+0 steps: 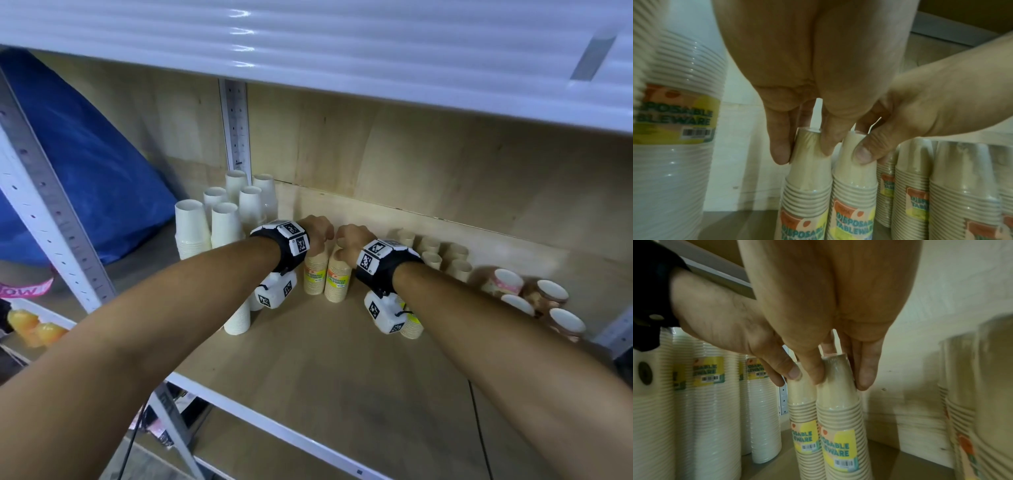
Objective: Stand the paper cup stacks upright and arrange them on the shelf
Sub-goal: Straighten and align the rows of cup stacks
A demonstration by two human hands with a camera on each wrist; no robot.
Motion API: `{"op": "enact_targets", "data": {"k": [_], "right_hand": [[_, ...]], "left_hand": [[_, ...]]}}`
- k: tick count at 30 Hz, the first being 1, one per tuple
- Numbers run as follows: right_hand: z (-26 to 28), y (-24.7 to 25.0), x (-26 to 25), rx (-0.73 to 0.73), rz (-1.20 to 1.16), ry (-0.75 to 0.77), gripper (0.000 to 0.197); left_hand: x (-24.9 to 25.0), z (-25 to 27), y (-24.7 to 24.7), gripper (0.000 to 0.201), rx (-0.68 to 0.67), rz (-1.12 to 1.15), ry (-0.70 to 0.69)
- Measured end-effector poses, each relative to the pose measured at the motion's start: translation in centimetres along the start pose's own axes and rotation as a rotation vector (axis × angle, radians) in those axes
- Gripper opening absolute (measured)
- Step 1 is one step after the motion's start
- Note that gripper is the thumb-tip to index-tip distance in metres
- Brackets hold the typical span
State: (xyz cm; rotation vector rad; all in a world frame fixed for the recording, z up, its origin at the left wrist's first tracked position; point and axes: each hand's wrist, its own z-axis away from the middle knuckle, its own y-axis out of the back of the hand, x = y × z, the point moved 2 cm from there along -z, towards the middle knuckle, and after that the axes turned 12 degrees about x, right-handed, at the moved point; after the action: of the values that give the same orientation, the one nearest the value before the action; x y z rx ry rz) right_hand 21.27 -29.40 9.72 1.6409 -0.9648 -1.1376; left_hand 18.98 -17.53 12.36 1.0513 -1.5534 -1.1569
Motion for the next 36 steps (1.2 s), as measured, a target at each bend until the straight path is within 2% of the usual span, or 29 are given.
{"op": "enact_targets", "data": {"k": [13,19,27,33,36], "right_hand": [[5.4,4.4,-1.0,-0.022,-0.035,-0.063,0.038],[9.5,6.3,-0.7,0.041,-0.003,-0.077,0.038],[14.4,8.9,1.5,-0.067,0.039,-0.125,0.043],[17.0,10.6,4.3,-0.069,0.109,-0.177,0.047],[17.9,11.2,6.0,-0.091,0.122,-0.202,0.044]], "left_hand": [[1.9,2.7,2.2,0.044,-0.083,-0.014,-0.029],[4.5,4.4,2.7,0.043,-0.160,-0.052,-0.079],[9.2,6.3,2.3,0.042,-0.227,-0.034,-0.132],[13.4,6.7,2.3,0.041,-0.195,-0.053,-0.208],[15.3,6.7,2.0,0.041,-0.156,-0.039,-0.256]]}}
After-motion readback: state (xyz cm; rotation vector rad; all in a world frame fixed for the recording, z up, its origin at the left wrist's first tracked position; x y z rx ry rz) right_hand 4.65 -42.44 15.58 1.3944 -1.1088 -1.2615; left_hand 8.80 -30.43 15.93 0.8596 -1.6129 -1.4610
